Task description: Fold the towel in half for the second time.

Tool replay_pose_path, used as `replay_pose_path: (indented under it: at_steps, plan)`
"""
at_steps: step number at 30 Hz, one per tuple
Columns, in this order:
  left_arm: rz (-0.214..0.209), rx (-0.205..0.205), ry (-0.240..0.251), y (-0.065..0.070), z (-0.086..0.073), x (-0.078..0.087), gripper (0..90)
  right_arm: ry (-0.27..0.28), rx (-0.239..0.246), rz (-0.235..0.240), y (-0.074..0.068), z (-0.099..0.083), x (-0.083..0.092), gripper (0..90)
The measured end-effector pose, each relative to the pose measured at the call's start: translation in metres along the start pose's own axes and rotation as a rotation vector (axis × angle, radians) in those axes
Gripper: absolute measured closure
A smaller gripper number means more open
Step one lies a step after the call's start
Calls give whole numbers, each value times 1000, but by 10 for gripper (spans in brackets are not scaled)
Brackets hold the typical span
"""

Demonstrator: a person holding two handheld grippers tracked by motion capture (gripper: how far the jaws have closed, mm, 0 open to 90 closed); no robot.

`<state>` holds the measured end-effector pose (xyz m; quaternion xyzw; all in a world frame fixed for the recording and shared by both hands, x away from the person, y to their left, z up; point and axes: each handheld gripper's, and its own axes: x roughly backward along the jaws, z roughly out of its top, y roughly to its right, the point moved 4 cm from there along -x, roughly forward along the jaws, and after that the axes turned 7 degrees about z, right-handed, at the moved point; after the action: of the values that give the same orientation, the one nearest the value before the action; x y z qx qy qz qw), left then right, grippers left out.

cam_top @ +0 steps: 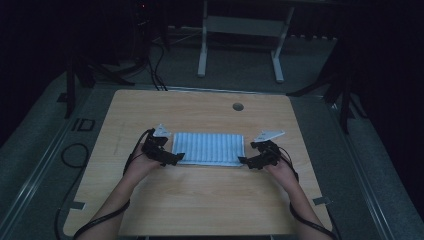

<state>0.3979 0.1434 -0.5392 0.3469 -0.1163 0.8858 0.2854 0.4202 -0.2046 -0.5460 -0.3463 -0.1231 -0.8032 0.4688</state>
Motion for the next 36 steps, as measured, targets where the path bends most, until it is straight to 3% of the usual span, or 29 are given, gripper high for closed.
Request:
replay_pose_path:
  at_steps: [8,13,15,22,26,36]
  plan:
    - [39,50,82,-7,-24,22,20,44,-36,-41,8,-19,21,135]
    - [33,72,39,-13,-42,28,20,68,-54,-93,12,-30,32,126]
    - [26,86,27,-14,-51,30,20,95,-61,-98,12,-36,38,126]
    - [22,119,-3,-16,-72,36,20,118,-75,-137,10,-57,51,126]
    - [55,145,-5,-19,-83,41,20,101,-99,-147,11,-71,55,125]
    - [81,198,-6,-25,-110,54,20,140,-143,-207,6,-88,74,124]
